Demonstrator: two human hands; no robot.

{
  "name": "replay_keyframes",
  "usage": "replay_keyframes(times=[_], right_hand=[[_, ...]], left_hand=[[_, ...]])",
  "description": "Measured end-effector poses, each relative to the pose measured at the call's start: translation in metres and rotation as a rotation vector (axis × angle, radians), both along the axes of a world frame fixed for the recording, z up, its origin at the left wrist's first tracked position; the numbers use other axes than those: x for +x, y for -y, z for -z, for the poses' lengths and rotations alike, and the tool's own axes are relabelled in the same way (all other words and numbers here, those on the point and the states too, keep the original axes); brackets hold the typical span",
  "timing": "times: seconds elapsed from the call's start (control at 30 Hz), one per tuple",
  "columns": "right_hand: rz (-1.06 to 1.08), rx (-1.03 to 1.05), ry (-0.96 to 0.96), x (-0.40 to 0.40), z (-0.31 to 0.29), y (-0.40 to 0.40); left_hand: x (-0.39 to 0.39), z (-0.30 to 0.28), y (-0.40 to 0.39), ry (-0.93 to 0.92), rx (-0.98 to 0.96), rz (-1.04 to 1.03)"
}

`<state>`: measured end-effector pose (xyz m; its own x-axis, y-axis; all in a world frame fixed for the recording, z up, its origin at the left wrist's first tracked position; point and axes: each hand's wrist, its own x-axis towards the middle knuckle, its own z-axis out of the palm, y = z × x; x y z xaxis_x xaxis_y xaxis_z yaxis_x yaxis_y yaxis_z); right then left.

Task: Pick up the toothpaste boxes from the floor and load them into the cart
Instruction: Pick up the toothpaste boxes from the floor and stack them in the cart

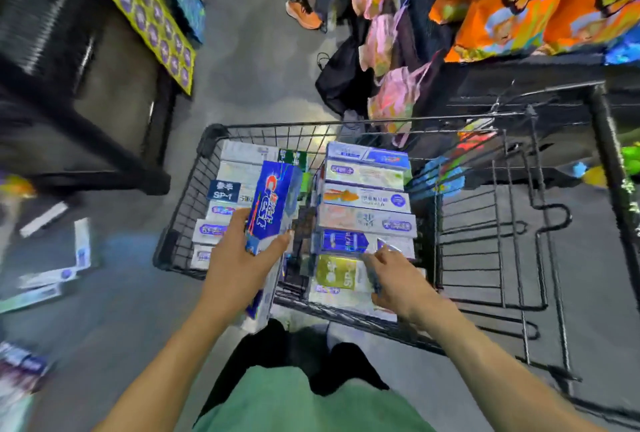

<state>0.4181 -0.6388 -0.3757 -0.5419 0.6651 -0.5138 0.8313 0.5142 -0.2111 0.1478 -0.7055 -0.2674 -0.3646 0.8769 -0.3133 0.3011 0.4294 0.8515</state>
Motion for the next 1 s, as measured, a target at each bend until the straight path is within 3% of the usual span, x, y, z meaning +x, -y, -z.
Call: replay_keyframes(times=[0.23,0.53,0.7,1.0], right_hand=[[-0.096,0.026,0.019,0.008,0.065,-0.017],[-0.054,0.228,-0.006,0.012,0.089,-0.003],[0.050,0.167,0.032,0.026,0.082,-0.008],[0.428,0.219,-0.289,0.102,0.028,-0.022]], left_hand=[[0.024,0.019,0.023,-0.077,-0.021,-0.047],[0.045,0.025,0.045,-0.046,-0.047,-0.010],[0.050,0.029,0.032,-0.195,-0.046,0.191],[0.095,0.084,-0.034,-0.439,-0.127,0.909]])
